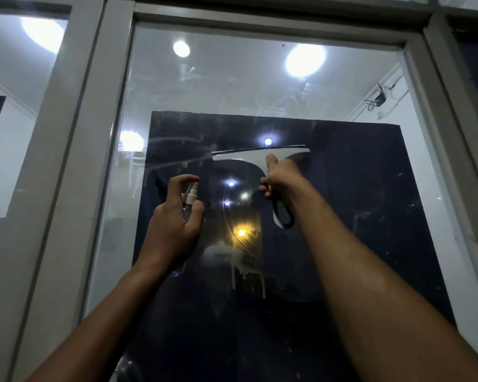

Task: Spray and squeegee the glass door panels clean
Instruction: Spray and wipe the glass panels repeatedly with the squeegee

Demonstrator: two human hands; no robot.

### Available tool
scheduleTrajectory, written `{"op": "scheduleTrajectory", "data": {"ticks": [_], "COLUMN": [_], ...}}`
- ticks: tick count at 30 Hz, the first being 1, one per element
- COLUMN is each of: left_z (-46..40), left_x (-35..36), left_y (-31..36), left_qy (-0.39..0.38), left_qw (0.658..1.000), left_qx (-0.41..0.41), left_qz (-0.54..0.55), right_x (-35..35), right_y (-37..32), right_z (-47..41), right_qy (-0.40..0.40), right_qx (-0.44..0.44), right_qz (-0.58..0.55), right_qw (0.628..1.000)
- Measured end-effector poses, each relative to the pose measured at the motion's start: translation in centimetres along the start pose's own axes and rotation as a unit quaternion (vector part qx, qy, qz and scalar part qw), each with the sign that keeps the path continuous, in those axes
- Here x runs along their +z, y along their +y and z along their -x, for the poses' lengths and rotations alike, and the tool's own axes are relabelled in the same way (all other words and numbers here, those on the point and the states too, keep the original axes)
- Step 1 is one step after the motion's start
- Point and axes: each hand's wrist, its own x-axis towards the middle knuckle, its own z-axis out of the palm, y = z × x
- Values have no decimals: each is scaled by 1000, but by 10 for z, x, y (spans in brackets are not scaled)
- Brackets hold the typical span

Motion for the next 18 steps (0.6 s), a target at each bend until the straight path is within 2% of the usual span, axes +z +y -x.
{"op": "scheduleTrajectory", "data": {"ticks": [4,6,8,15,18], "left_z": [0,4,3,-18,-24], "left_x": [-7,-9,-15,-41,-53], "left_y": [-5,-9,-12,-20,-25], "left_qy": [6,2,-3,4,12], "left_qw": [1000,1000,1000,1000,999], "left_qx": [-6,-11,-12,5,9], "left_qz": [3,-6,-15,-30,-44], "right_x": [12,14,20,40,40], "right_y": [59,93,100,1,-13], "right_z": [35,74,92,-2,-27], "right_qy": [9,-4,-16,15,23], "right_qx": [-4,15,29,-11,-13], "right_qz": [76,61,28,13,13], "right_qw": [997,998,999,1000,1000]}}
